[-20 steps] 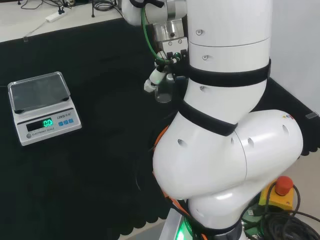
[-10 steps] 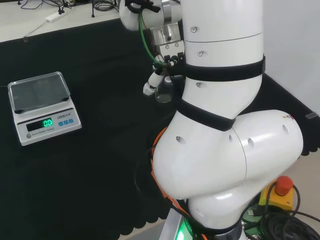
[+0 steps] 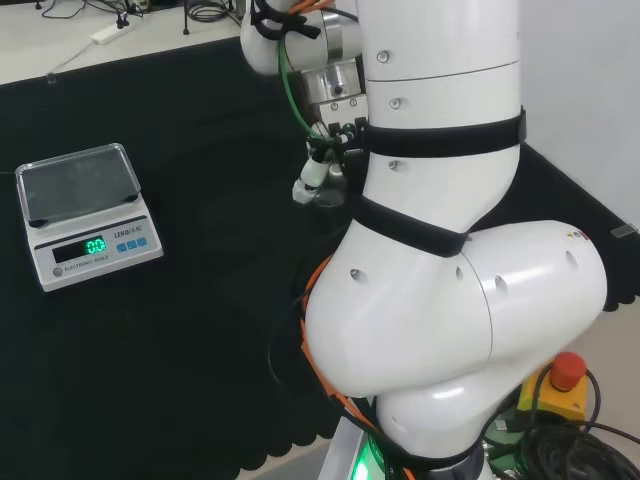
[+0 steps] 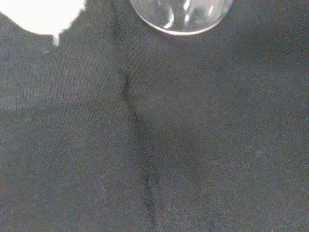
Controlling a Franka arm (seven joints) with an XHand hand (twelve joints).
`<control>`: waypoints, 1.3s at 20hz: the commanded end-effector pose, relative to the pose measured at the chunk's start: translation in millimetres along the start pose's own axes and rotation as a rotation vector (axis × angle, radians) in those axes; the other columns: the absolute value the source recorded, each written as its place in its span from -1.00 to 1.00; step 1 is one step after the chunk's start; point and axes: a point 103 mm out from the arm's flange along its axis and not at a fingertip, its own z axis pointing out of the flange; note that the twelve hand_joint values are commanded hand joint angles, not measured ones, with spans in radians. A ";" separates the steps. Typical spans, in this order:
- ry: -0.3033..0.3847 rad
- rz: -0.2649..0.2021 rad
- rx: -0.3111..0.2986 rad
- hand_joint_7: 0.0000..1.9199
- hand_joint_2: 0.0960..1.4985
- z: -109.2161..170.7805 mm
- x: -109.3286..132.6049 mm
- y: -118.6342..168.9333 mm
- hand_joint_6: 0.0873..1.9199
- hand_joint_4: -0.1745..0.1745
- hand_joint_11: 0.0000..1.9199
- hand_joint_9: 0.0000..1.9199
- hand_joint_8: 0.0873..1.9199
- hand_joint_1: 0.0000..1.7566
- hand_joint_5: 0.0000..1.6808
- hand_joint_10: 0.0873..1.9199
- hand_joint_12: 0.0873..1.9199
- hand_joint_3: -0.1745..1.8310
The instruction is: Pick up the beaker.
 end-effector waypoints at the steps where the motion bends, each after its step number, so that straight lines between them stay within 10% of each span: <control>1: 0.038 0.049 -0.118 -0.57 -0.34 -3.8 2.0 -4.6 -1.00 0.02 -0.57 -0.31 -0.29 0.03 -0.57 -0.24 0.40 -0.33; 9: 0.034 0.078 -0.202 0.00 -0.34 -7.3 5.7 -7.7 -0.12 -0.22 -0.03 0.25 -0.37 0.25 -0.23 -0.52 0.15 -0.16; 26: 0.008 0.020 -0.242 0.08 -0.33 -57.4 25.4 -34.2 -0.04 -0.38 0.09 0.33 -0.32 0.32 -0.08 -0.55 0.05 -0.14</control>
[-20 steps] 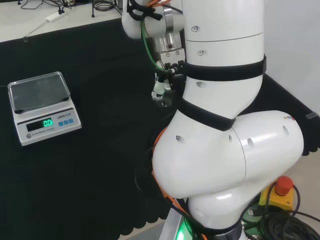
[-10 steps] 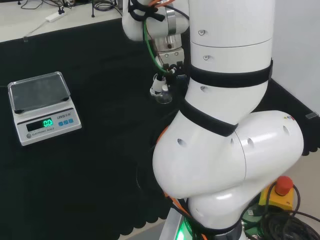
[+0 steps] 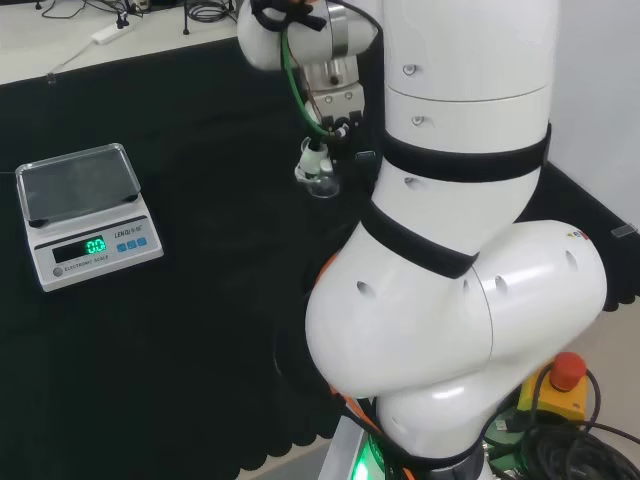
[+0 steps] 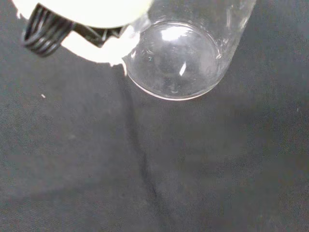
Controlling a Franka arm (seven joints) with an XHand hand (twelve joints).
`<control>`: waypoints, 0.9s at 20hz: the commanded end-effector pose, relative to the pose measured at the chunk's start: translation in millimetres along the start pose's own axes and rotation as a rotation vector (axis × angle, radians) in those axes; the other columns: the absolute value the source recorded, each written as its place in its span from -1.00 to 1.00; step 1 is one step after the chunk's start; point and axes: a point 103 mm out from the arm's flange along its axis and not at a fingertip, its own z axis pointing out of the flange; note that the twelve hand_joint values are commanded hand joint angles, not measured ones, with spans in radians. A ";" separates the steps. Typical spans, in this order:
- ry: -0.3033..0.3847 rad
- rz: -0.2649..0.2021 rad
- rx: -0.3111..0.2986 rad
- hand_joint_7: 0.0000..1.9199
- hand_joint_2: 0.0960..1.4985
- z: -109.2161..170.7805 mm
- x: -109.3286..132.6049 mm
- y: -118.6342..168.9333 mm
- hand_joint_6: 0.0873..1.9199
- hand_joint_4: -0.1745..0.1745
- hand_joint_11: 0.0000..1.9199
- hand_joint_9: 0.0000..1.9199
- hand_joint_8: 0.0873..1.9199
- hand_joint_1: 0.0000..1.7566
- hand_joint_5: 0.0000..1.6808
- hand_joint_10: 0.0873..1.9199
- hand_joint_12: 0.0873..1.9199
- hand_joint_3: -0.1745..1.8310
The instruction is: Pick up the beaker.
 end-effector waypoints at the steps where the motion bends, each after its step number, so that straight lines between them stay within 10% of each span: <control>1: -0.008 -0.044 -0.023 0.08 -0.33 -32.8 17.3 -12.3 -0.04 -0.39 0.09 0.33 -0.32 0.32 -0.08 -0.55 0.05 -0.14; 18: -0.072 -0.202 -0.093 0.08 -0.33 -116.8 121.6 -40.6 -0.04 -0.38 0.09 0.33 -0.31 0.31 -0.08 -0.55 0.05 -0.14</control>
